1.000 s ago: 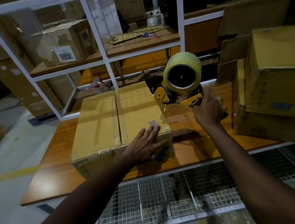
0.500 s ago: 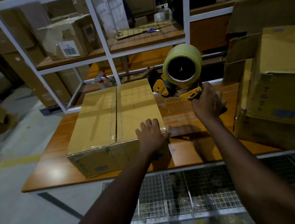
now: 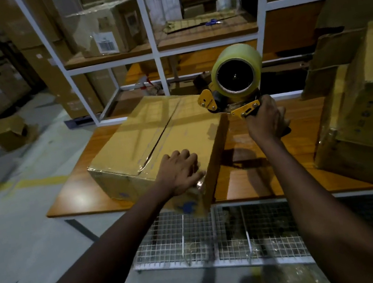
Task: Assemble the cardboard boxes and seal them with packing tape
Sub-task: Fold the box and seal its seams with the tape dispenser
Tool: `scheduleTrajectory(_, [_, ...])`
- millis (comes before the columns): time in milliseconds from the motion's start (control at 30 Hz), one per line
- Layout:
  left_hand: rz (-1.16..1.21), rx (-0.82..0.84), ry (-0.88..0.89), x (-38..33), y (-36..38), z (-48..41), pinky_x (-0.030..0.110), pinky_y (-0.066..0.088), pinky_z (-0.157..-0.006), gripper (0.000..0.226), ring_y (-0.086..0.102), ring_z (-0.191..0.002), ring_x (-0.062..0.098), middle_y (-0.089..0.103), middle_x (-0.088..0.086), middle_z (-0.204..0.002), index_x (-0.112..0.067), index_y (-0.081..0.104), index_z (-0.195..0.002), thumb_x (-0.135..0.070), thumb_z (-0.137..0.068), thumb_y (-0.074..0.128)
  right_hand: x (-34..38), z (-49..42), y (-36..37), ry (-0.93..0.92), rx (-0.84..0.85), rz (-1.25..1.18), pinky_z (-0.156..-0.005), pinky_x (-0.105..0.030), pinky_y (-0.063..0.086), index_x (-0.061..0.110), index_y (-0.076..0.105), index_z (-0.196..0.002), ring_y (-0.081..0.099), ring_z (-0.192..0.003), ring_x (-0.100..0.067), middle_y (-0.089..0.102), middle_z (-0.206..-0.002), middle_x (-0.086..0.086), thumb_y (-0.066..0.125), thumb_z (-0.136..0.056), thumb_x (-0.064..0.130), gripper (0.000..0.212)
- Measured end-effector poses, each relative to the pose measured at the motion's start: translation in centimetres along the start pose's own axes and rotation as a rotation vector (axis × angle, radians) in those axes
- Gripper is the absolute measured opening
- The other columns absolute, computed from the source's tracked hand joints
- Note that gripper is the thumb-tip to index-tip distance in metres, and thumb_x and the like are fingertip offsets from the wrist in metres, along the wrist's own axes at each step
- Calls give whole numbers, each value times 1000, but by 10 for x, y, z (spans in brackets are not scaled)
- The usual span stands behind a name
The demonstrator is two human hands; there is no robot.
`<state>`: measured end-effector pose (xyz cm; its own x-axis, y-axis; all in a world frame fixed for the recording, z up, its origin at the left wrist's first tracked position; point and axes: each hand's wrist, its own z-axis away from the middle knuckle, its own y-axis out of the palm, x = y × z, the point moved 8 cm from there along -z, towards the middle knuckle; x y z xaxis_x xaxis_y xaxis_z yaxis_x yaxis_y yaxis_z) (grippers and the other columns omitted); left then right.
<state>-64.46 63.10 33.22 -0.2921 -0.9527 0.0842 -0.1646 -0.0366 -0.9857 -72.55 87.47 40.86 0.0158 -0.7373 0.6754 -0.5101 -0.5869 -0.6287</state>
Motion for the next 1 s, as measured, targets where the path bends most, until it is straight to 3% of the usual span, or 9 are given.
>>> scheduleTrajectory(67, [56, -3, -170, 15, -9, 6, 40, 37, -83, 74, 54, -98, 25, 57, 7, -107, -18, 54, -109, -76, -81, 17, 12, 4, 5, -8, 2, -2, -95, -50, 33, 13, 52, -111, 45, -119, -38, 57, -124, -8, 57, -90, 18, 22])
scheduleTrajectory(167, [99, 192, -255, 11, 11, 5, 56, 29, -106, 93, 34, -134, 38, 30, 17, -151, -21, 28, -148, -82, -79, 39, 31, 8, 11, -26, 0, 12, -95, -50, 34, 13, 51, -114, 45, -119, -39, 57, -123, -9, 57, -90, 16, 25])
scheduleTrajectory(267, [128, 342, -200, -7, 31, 0, 68, 12, -114, 108, 4, -147, 47, -2, 15, -164, -26, 0, -157, -72, -80, 58, 47, 11, 20, -38, 8, -9, -95, -52, 33, 13, 51, -114, 44, -119, -41, 56, -124, -10, 57, -91, 17, 25])
scheduleTrajectory(400, [65, 326, -85, 11, 27, 9, 67, 20, -112, 103, 9, -145, 50, 1, 15, -163, -24, 2, -157, -55, -83, 67, 67, 16, 28, -51, 0, 24, -95, -52, 33, 11, 52, -112, 45, -118, -42, 57, -123, -11, 57, -91, 16, 22])
scheduleTrajectory(500, [13, 364, 9, 64, 21, 35, 60, 20, -116, 102, 6, -148, 40, -2, 8, -166, -28, 1, -158, -45, -85, 69, 82, 25, 40, -66, 11, 16, -94, -51, 32, 11, 52, -111, 44, -118, -41, 57, -121, -12, 56, -92, 16, 20])
scheduleTrajectory(567, [-51, 336, -52, 114, 15, 60, 60, 18, -117, 91, 7, -149, 37, 3, 6, -166, -34, 5, -157, -41, -89, 65, 92, 31, 48, -74, 15, 12, -94, -51, 31, 12, 52, -109, 44, -117, -40, 57, -120, -11, 55, -92, 18, 19])
scheduleTrajectory(667, [-204, 265, -332, 190, 10, 102, 66, 15, -114, 78, 8, -149, 41, 8, 13, -164, -35, 11, -156, -46, -93, 55, 102, 40, 58, -69, 15, 11, -94, -50, 30, 13, 53, -110, 44, -118, -39, 58, -123, -10, 56, -91, 21, 21])
scheduleTrajectory(767, [-76, 267, -549, 219, 15, 119, 68, 12, -113, 71, 5, -150, 39, 7, 11, -165, -30, 15, -155, -61, -95, 36, 107, 46, 63, -65, 23, -3, -94, -49, 31, 14, 54, -112, 45, -120, -39, 59, -125, -9, 58, -90, 23, 24])
scheduleTrajectory(1000, [111, 226, -327, 115, 32, 56, 69, 3, -114, 87, 5, -151, 37, 1, 8, -166, -26, 7, -158, -77, -90, 27, 107, 50, 66, -81, 46, -2, -93, -51, 32, 13, 52, -110, 44, -120, -40, 58, -122, -10, 58, -90, 23, 23])
